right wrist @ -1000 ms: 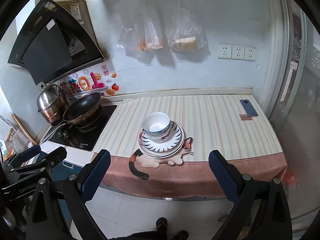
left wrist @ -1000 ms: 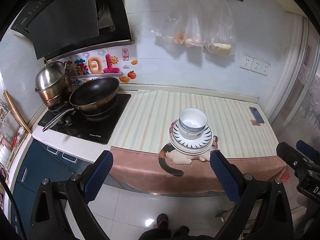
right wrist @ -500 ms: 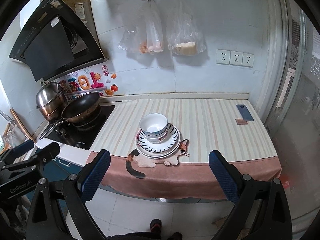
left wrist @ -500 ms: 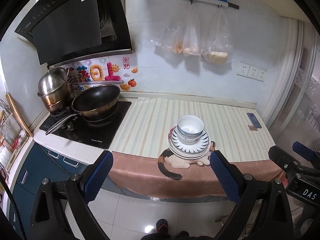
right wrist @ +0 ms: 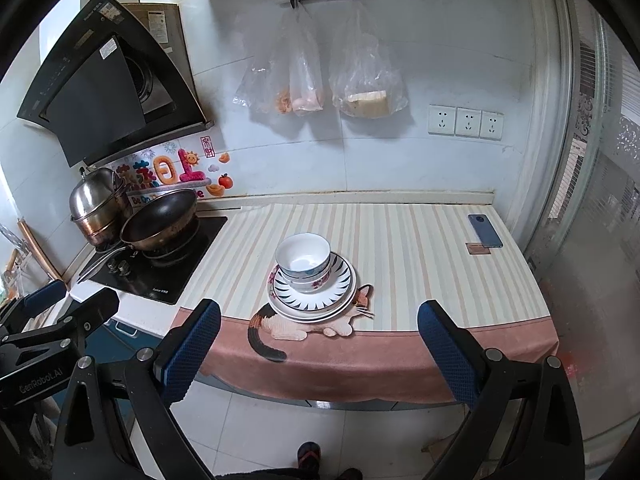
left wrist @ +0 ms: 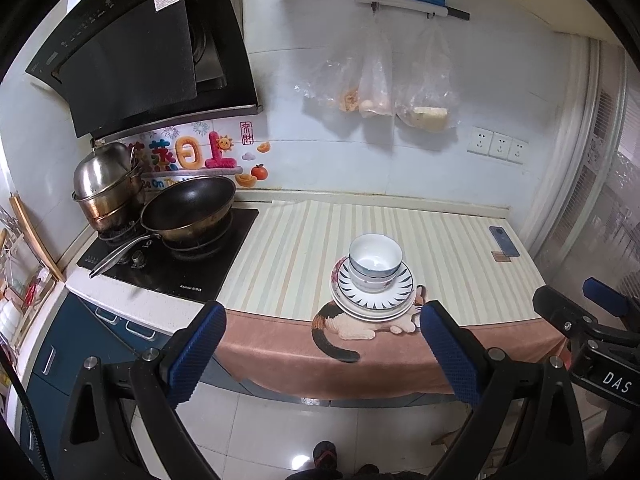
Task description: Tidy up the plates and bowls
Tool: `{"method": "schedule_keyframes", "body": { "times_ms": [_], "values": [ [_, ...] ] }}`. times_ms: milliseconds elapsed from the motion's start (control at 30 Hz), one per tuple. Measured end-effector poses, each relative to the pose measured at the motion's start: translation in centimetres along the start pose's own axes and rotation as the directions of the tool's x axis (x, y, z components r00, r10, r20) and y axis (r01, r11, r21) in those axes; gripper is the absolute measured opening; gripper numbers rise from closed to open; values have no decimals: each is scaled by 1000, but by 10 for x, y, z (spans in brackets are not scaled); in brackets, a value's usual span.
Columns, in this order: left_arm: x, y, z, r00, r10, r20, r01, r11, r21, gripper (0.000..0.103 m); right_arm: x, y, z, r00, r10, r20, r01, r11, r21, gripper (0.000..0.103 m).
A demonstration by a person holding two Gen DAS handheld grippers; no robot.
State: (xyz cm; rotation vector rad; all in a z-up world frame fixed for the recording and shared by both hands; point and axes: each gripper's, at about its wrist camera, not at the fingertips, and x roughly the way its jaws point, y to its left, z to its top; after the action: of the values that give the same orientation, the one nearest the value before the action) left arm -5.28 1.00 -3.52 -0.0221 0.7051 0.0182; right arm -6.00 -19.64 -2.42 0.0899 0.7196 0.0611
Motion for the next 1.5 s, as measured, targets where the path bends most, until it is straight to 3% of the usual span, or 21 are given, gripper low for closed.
{"method": "schedule_keyframes", "body": {
  "times_ms": [1500],
  "values": [
    [4, -1, 2, 1000, -11, -12, 11, 1000, 5, 100, -2, -3, -5, 999, -33, 3, 33, 999, 24, 101]
  ]
}}
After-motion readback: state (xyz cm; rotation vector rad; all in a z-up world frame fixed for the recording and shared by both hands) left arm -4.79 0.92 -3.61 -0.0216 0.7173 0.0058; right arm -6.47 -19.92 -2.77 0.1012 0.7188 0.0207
